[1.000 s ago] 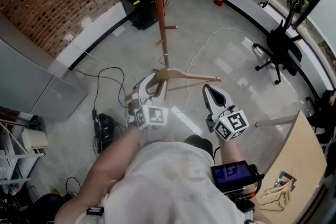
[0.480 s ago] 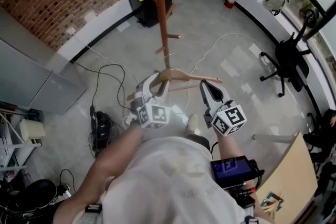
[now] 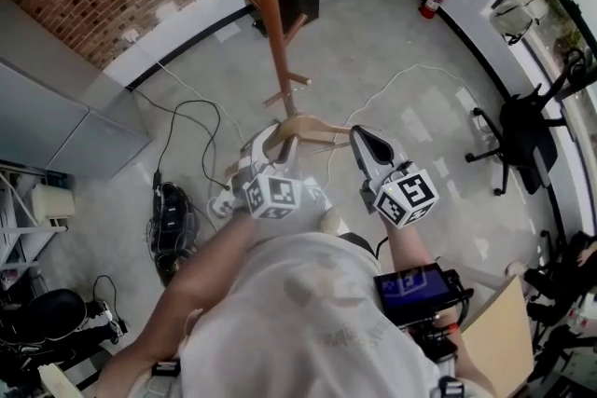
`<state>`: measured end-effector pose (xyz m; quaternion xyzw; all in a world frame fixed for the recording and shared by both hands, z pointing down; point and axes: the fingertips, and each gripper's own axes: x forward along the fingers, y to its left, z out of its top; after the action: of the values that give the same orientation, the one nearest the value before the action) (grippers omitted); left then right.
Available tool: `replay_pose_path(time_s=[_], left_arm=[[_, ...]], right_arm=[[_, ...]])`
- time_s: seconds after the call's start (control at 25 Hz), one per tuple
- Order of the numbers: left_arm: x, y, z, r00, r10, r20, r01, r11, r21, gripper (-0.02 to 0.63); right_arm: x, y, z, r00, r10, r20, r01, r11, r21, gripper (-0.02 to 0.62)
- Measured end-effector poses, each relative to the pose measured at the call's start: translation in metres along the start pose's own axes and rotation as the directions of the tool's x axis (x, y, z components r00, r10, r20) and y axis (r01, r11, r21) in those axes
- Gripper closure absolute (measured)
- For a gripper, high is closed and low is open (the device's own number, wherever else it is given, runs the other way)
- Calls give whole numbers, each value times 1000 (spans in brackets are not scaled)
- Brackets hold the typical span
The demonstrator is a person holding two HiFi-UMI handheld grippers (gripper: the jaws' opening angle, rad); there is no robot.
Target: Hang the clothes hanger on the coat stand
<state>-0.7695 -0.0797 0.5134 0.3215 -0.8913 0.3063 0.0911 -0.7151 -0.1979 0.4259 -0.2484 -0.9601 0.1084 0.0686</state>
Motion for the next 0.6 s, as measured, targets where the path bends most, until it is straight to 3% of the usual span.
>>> replay_pose_path(time_s=[0.28,0.6], left_arm=[[62,2,-21,991,56,-124,-67,994,-83,454],[97,-11,-55,971,82,-225,-103,991,-81,453]], right_arm=[[14,-44,-6,996,71,-49,-70,997,20,581],[13,-78,-4,993,97,-74,-95,995,29,581]])
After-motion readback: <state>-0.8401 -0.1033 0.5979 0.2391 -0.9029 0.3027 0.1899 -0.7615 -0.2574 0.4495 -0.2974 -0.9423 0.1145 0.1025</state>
